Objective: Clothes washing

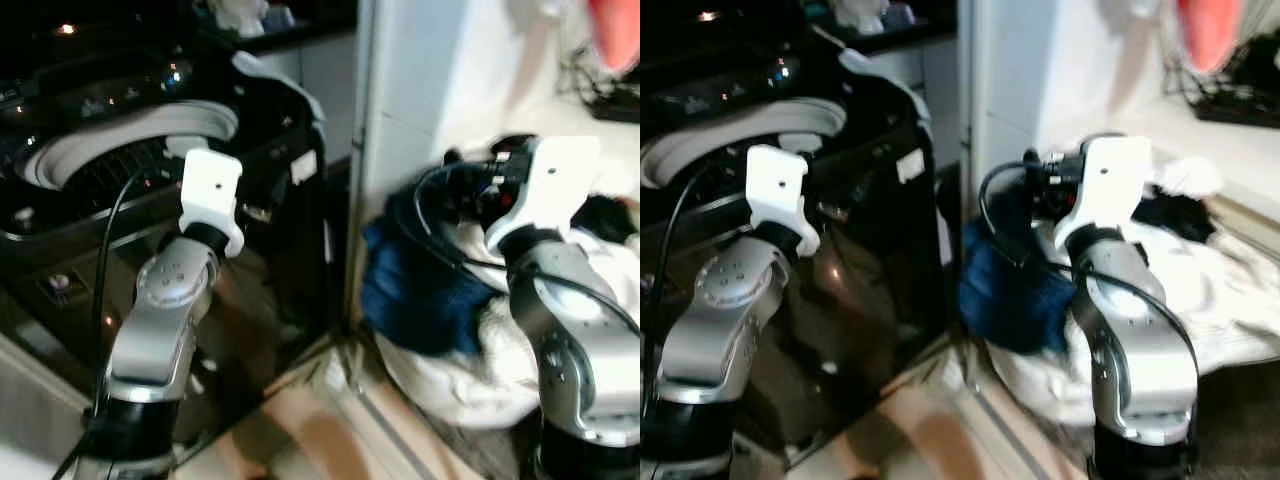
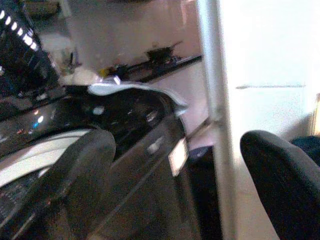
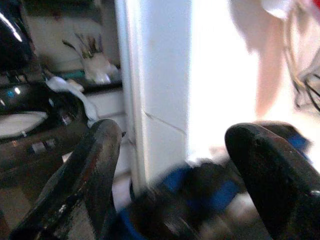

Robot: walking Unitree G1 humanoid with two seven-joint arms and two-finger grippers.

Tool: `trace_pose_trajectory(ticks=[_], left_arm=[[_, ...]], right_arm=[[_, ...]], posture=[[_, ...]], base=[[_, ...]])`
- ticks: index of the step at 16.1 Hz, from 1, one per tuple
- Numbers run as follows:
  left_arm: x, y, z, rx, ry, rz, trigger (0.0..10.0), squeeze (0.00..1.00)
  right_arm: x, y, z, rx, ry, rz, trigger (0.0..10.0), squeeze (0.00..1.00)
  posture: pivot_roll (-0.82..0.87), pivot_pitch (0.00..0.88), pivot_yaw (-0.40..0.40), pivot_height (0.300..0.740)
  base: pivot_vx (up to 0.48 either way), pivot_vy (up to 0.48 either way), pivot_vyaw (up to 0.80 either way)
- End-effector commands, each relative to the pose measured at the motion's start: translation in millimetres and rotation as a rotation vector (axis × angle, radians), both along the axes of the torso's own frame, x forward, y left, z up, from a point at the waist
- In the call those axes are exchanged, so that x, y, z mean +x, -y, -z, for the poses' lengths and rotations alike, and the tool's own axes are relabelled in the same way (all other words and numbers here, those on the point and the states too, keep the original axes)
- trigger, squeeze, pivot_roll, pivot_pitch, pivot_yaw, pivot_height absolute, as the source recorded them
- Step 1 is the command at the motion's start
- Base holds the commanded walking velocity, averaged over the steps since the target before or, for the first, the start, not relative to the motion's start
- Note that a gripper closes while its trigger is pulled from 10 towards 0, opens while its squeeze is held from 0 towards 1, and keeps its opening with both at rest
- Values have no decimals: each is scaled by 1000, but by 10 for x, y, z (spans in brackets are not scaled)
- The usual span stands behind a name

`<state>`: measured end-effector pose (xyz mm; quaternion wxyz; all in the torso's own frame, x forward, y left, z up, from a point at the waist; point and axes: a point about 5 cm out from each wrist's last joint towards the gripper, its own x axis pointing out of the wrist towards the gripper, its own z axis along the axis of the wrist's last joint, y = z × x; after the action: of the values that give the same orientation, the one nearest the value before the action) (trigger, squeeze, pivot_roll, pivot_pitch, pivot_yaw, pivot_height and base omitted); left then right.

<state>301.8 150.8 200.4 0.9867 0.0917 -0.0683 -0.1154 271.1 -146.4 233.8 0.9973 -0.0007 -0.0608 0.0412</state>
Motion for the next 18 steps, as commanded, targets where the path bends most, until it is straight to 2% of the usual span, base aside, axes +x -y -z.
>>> trace_pose_trajectory(ticks=[1,5,7,10,12,18], left_arm=[[18,20,-16,-2,-1,13,10000,0],[54,3,-31,-41,-8,-23,10000,0],[63,-5,-36,-39,-5,-34,10000,0],[56,-7,-54,-8,19,-21,10000,0],[59,5,-50,-10,18,-5,10000,0],[59,45,-35,-2,15,19,10000,0]], right_arm=[[-25,17,-42,-17,14,1,10000,0],[-40,-11,-85,-49,14,1,10000,0],[-21,-52,-115,-113,9,-42,10000,0],[-6,-33,-118,-131,5,-46,10000,0],[3,-11,-112,-115,-8,-34,10000,0],[-34,32,22,-18,-58,4,10000,0]], posture=[[-49,0,44,740],[-56,0,50,740],[-56,0,44,740],[-54,0,38,740],[-55,0,38,740],[-59,0,52,740]], base=[[330,0,0],[68,0,0],[0,0,0],[0,0,0],[0,0,0],[0,445,0]])
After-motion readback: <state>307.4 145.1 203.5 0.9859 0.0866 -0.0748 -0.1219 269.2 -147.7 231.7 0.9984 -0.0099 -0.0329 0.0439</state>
